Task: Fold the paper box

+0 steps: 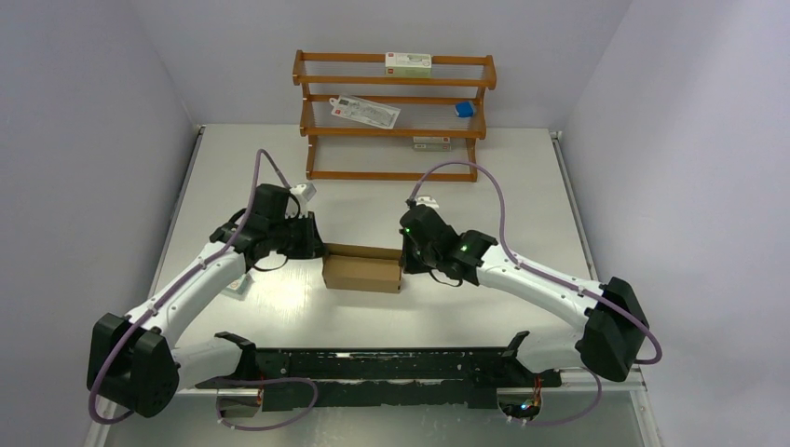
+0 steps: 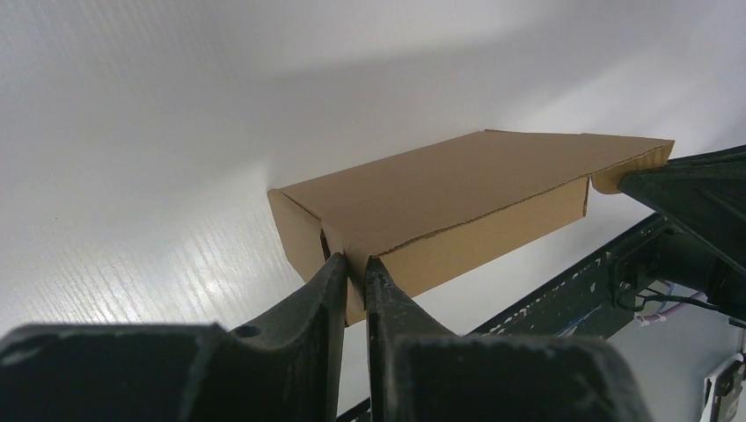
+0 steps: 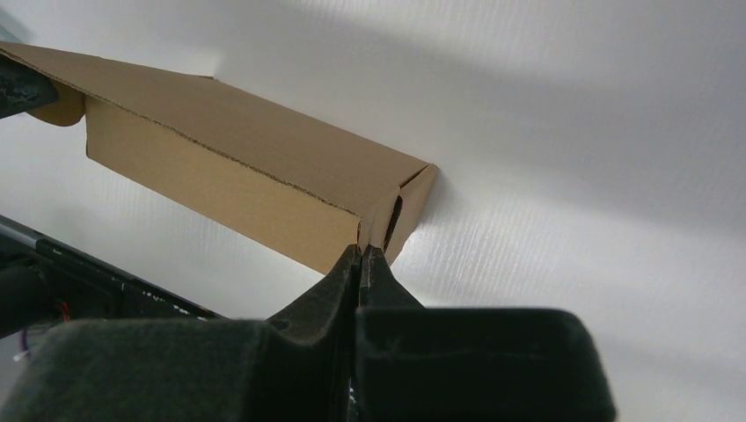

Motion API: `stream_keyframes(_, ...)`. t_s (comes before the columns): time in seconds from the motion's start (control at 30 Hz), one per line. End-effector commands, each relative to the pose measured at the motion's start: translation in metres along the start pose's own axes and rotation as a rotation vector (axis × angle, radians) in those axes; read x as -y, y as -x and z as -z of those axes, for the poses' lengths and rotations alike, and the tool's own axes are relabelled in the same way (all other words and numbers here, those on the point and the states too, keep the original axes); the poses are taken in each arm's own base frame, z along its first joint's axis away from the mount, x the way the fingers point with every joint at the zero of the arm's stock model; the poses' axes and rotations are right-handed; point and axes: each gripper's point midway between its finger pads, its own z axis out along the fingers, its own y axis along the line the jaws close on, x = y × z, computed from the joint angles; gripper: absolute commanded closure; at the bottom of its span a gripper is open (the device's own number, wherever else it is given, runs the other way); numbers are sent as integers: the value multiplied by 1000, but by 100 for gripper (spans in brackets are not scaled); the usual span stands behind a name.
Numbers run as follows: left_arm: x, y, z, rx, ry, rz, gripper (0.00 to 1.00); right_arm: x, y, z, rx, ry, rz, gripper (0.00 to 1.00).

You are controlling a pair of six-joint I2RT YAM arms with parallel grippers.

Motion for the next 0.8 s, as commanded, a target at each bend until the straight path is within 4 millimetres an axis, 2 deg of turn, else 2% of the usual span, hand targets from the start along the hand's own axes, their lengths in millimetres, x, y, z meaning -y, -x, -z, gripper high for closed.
stream_keyframes(0.0,7,0,2,16,-21,3,82,-9,4,-2,29,-3,-4,100)
stream_keyframes(0.3,5,0,4,24,-8,-1,81,-4,-7,-6,37,-25,-13,100)
stream_keyframes(0.5,10,-4,2,17,-19,0,81,-10,-6,-9,48,-7,-45,100)
stream_keyframes(0.77,8,-7,4,15,11,-18,81,-2,-13,-12,44,-47,8,100)
